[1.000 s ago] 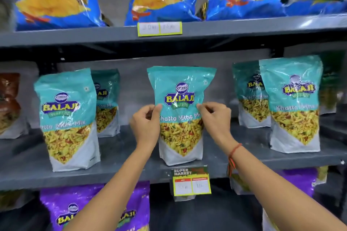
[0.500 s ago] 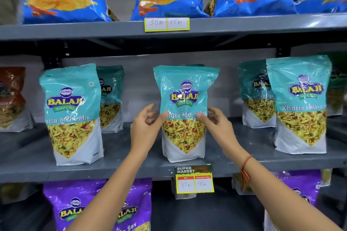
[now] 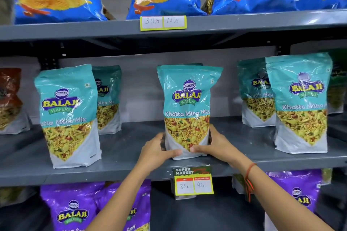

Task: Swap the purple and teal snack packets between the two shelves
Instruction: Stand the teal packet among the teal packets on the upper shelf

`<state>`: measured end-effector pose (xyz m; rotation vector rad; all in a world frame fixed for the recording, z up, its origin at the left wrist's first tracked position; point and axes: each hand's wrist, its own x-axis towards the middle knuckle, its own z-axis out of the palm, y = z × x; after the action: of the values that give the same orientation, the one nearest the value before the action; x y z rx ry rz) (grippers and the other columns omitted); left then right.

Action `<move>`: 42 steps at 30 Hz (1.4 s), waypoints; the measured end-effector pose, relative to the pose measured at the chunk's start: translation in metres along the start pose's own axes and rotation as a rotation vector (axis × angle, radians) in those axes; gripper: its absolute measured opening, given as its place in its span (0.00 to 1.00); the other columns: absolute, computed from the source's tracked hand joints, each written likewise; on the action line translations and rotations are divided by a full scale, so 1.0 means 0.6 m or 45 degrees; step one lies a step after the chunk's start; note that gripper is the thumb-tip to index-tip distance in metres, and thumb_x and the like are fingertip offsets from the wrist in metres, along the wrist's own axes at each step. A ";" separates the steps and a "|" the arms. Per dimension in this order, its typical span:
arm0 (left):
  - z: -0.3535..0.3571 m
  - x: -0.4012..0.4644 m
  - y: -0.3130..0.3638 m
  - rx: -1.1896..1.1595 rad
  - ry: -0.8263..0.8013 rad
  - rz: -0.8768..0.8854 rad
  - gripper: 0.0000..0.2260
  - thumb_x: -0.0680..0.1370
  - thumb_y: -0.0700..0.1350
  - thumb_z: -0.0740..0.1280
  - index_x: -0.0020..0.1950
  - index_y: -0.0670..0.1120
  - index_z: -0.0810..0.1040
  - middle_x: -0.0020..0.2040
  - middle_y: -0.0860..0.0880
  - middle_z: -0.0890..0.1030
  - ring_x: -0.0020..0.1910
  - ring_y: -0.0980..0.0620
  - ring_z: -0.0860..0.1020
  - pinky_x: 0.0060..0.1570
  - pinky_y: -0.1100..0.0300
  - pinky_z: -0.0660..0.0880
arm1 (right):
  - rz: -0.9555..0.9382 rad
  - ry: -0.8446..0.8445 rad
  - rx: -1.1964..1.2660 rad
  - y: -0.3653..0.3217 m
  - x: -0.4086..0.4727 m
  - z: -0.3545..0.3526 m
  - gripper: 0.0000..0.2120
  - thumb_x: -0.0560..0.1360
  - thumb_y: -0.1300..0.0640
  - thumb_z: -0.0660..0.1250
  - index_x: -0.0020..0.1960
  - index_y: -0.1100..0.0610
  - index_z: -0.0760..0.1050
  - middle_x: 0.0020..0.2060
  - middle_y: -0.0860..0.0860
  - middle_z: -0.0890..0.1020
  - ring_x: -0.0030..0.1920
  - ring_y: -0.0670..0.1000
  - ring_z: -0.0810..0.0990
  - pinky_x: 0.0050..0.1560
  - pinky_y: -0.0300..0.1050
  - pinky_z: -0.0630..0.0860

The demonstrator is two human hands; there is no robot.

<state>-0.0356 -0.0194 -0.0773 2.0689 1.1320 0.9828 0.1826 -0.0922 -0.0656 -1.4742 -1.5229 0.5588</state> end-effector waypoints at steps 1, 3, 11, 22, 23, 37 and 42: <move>0.005 0.006 0.001 0.007 -0.004 0.004 0.31 0.60 0.61 0.78 0.60 0.56 0.73 0.58 0.55 0.83 0.53 0.55 0.82 0.56 0.50 0.80 | 0.008 0.002 0.010 0.004 0.003 -0.004 0.44 0.62 0.46 0.82 0.71 0.48 0.63 0.61 0.43 0.77 0.60 0.45 0.76 0.49 0.28 0.70; 0.012 0.014 0.003 0.012 -0.010 0.004 0.31 0.60 0.61 0.77 0.60 0.56 0.73 0.59 0.55 0.82 0.54 0.54 0.81 0.57 0.49 0.79 | 0.027 0.007 0.036 0.010 0.007 -0.010 0.43 0.61 0.46 0.83 0.69 0.46 0.64 0.61 0.43 0.77 0.60 0.44 0.77 0.49 0.29 0.70; 0.014 0.010 0.004 0.005 -0.032 -0.015 0.35 0.60 0.60 0.78 0.63 0.53 0.74 0.60 0.54 0.82 0.54 0.56 0.81 0.58 0.52 0.79 | 0.012 0.052 0.095 0.022 0.005 -0.003 0.48 0.61 0.43 0.82 0.73 0.46 0.59 0.65 0.44 0.75 0.66 0.47 0.75 0.64 0.43 0.74; -0.028 -0.173 -0.053 -0.427 0.772 0.071 0.15 0.71 0.46 0.75 0.56 0.47 0.83 0.50 0.49 0.86 0.50 0.59 0.83 0.53 0.65 0.78 | -0.627 0.996 0.172 0.000 -0.162 0.103 0.19 0.73 0.54 0.74 0.61 0.58 0.76 0.54 0.48 0.78 0.55 0.47 0.78 0.55 0.41 0.75; -0.029 -0.194 -0.078 -0.453 0.851 0.036 0.13 0.71 0.44 0.75 0.55 0.44 0.83 0.48 0.49 0.86 0.48 0.60 0.84 0.52 0.67 0.78 | -0.667 0.995 0.145 0.013 -0.177 0.124 0.17 0.73 0.53 0.74 0.58 0.59 0.78 0.51 0.49 0.79 0.52 0.46 0.78 0.53 0.41 0.74; 0.038 -0.318 -0.464 -0.462 0.241 -0.797 0.32 0.69 0.30 0.73 0.71 0.38 0.65 0.64 0.45 0.71 0.65 0.49 0.69 0.59 0.50 0.71 | 0.353 -0.397 0.118 0.287 -0.131 0.478 0.48 0.65 0.52 0.80 0.78 0.55 0.59 0.73 0.55 0.70 0.73 0.56 0.70 0.70 0.52 0.72; 0.036 -0.287 -0.494 -0.446 0.093 -0.759 0.27 0.68 0.35 0.76 0.63 0.48 0.72 0.58 0.50 0.80 0.60 0.46 0.78 0.49 0.61 0.78 | 0.362 -0.488 0.100 0.298 -0.099 0.530 0.35 0.66 0.57 0.79 0.69 0.58 0.68 0.63 0.56 0.80 0.63 0.56 0.79 0.61 0.51 0.77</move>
<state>-0.2133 -0.0320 -0.3710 1.3129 1.3857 0.8777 0.0040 -0.0315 -0.3831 -1.5971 -1.5622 1.1104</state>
